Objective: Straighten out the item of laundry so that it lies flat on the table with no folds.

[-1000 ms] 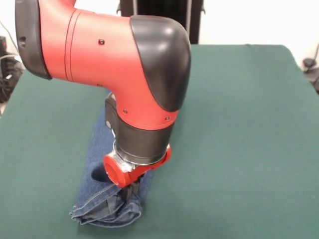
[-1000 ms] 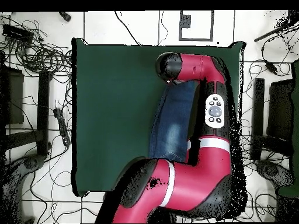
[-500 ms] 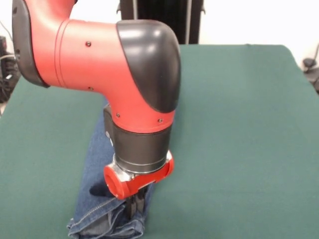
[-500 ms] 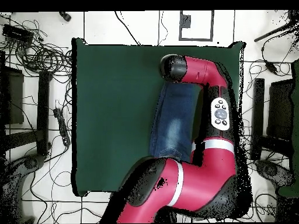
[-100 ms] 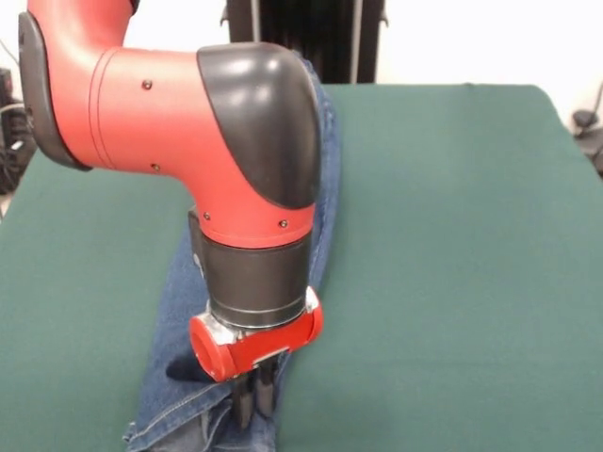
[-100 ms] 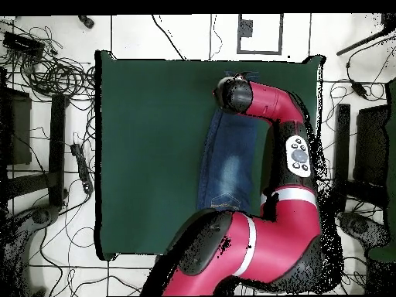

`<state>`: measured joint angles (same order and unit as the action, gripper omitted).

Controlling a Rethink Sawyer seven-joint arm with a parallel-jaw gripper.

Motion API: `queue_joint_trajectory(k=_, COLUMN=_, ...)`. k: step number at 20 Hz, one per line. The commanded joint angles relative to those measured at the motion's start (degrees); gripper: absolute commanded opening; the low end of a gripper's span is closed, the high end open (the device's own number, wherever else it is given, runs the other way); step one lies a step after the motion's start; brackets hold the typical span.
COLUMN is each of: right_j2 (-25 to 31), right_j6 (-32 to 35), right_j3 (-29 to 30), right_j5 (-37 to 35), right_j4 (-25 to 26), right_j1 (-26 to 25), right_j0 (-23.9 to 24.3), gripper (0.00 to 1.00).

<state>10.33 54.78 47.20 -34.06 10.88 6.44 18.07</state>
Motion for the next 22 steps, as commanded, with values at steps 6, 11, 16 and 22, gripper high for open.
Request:
queue_joint_trajectory(k=6, right_j2=6.94, right_j6=10.33, right_j3=7.13, right_j5=7.64, right_j4=-2.54, right_j1=1.39, right_j0=-0.42, gripper=1.0)
queue_joint_trajectory(k=11, right_j2=4.26, right_j6=9.64, right_j3=3.44, right_j5=0.47, right_j4=-3.16, right_j1=1.43, right_j0=-2.37, gripper=1.0)
queue_joint_trajectory(k=16, right_j2=-1.17, right_j6=8.99, right_j3=-4.52, right_j5=-14.69, right_j4=-2.17, right_j1=0.1, right_j0=-5.84, gripper=1.0)
queue_joint_trajectory(k=22, right_j2=-5.15, right_j6=4.2, right_j3=-11.31, right_j5=-28.07, right_j4=2.02, right_j1=-2.31, right_j0=-8.59, gripper=1.0)
